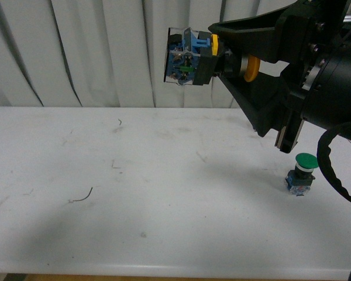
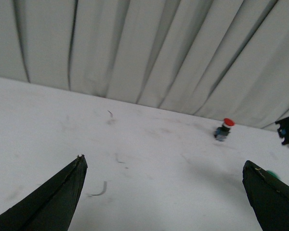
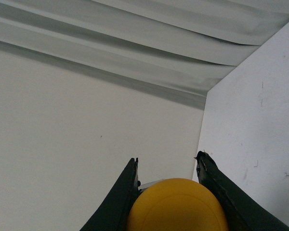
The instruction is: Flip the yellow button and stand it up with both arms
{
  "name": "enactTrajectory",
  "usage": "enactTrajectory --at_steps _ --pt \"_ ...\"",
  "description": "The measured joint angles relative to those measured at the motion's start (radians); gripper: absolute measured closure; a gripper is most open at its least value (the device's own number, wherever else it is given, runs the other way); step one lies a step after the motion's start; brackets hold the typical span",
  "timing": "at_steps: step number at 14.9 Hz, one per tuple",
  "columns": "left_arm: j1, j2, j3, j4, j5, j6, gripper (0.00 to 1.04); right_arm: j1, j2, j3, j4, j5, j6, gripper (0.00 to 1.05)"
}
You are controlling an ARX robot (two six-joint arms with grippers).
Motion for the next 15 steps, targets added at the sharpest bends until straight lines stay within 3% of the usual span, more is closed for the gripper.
enactTrajectory --at_steps 2,3,6,8,13,14,15 --pt "-0.121 -0.238 -0.011 -0.154 -0.221 0.221 0.07 0.000 -0.004 0.001 0.000 0.000 -0.011 0.70" --pt "-0.147 -0.292 -0.014 -0.177 -0.285 0.267 0.07 0.001 -0.007 0.003 0.000 0.000 -0.014 0.70" --pt "-0.146 -0.294 -0.027 -0.166 -0.326 0.317 0.07 0.002 -0.011 0.006 -0.001 0.000 -0.018 0.70" --pt "0.012 -0.364 -0.042 -0.294 -0.118 0.264 0.32 0.002 -0.015 0.006 0.000 0.000 -0.022 0.70" --pt "0.204 -0.435 -0.093 -0.309 0.091 0.243 0.90 0.002 -0.019 0.006 0.000 0.000 -0.036 0.70" --pt "0.267 -0.450 -0.097 -0.317 0.176 0.241 1.03 0.002 -0.019 0.006 0.000 0.001 -0.036 0.70" --pt "0.351 -0.459 -0.103 -0.317 0.240 0.240 1.03 0.002 -0.019 0.006 0.000 0.000 -0.037 0.70"
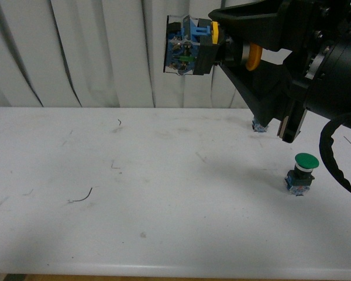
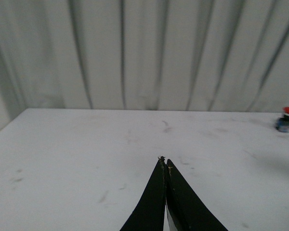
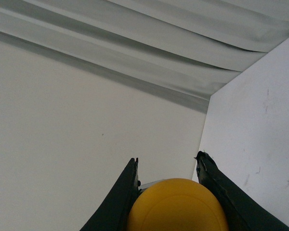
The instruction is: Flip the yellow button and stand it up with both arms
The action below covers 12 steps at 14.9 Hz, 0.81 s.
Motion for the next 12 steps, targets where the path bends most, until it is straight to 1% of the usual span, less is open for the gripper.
enactTrajectory --at_steps 1,2,4,8,9,10,12 --pt "0.024 -0.001 -0.006 0.000 -0.001 -0.003 1.03 0.000 0.000 0.000 0.000 0.000 0.000 0.70" --pt "0.011 -0.008 -0.011 0.000 0.020 -0.003 1.03 -0.001 0.000 0.000 0.000 0.000 0.000 0.70" --pt "0.014 -0.040 -0.050 -0.002 0.020 -0.003 1.03 -0.002 0.000 0.000 -0.001 0.000 0.000 0.70" --pt "0.013 -0.042 -0.051 0.003 0.019 -0.003 1.03 -0.001 0.000 -0.001 0.003 0.000 -0.003 0.70" --pt "0.013 -0.042 -0.051 0.004 0.018 -0.004 0.97 0.000 0.000 -0.001 -0.002 0.000 -0.009 0.70" --pt "0.013 -0.042 -0.051 0.004 0.018 -0.004 0.84 0.000 -0.002 -0.001 -0.001 -0.005 -0.030 0.70" --pt "0.013 -0.042 -0.051 0.004 0.018 -0.004 0.60 -0.002 -0.030 0.000 -0.002 -0.002 -0.128 0.70"
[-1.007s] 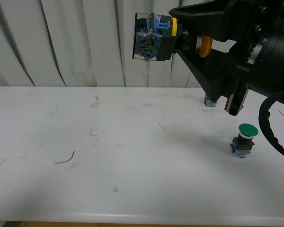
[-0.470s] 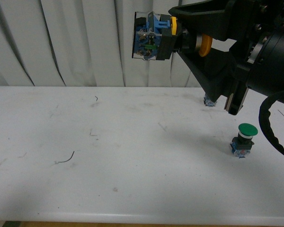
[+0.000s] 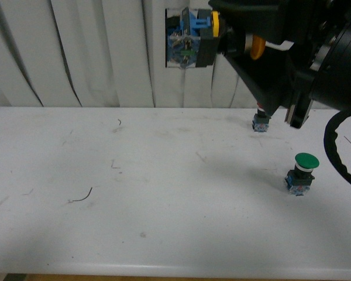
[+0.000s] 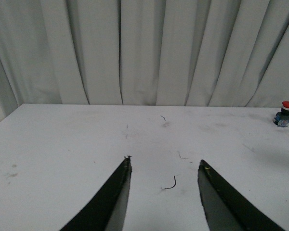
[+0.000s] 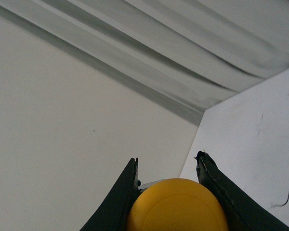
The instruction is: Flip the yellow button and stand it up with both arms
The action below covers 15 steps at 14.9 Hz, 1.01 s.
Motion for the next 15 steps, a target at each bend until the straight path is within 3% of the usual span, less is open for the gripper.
enactTrajectory --at_steps 3,5,7,10,12,15 --pt "0.000 0.000 0.000 0.000 0.000 0.000 0.28 -0.046 -0.071 0.055 -0.036 0.107 -0.282 0.70" --pt "0.000 0.000 0.000 0.000 0.000 0.001 0.05 -0.093 -0.094 0.128 -0.222 0.241 -0.585 0.70" --pt "0.000 0.000 0.000 0.000 0.000 0.000 0.07 -0.147 -0.064 0.187 -0.345 0.374 -0.875 0.70" --pt "0.000 0.000 0.000 0.000 0.000 0.000 0.07 -0.184 0.011 0.301 -0.459 0.500 -1.186 0.70" --pt "0.000 0.000 0.000 0.000 0.000 0.000 0.07 -0.196 0.089 0.389 -0.564 0.520 -1.254 0.70" --pt "0.000 0.000 0.000 0.000 0.000 0.000 0.07 -0.218 0.229 0.539 -0.732 0.562 -1.236 0.70"
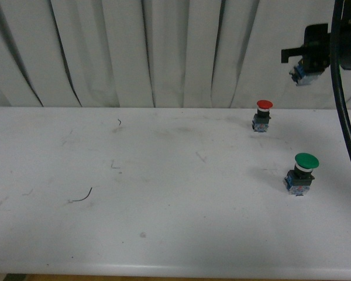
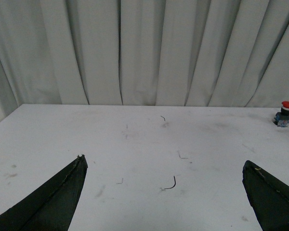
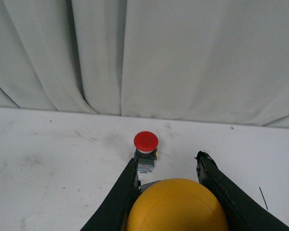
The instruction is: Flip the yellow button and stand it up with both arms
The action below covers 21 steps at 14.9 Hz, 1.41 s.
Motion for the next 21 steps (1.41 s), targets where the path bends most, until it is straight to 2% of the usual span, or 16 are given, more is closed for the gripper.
enactTrajectory --at_steps 4,6,8,14,21 --pt "0.000 0.000 0.000 0.000 0.000 0.000 0.07 -0.001 0.175 0.177 -0.149 0.050 0.008 0.70" --pt "0.000 0.000 0.000 0.000 0.000 0.000 0.07 0.011 0.275 0.290 -0.278 0.073 0.050 0.70" --pt "0.000 0.000 0.000 0.000 0.000 0.000 0.07 0.021 0.349 0.346 -0.344 0.112 0.078 0.71" --pt "0.000 0.000 0.000 0.000 0.000 0.000 0.07 0.026 0.432 0.418 -0.411 0.175 0.125 0.71" --pt "0.000 0.000 0.000 0.000 0.000 0.000 0.07 0.024 0.479 0.462 -0.436 0.173 0.142 0.71"
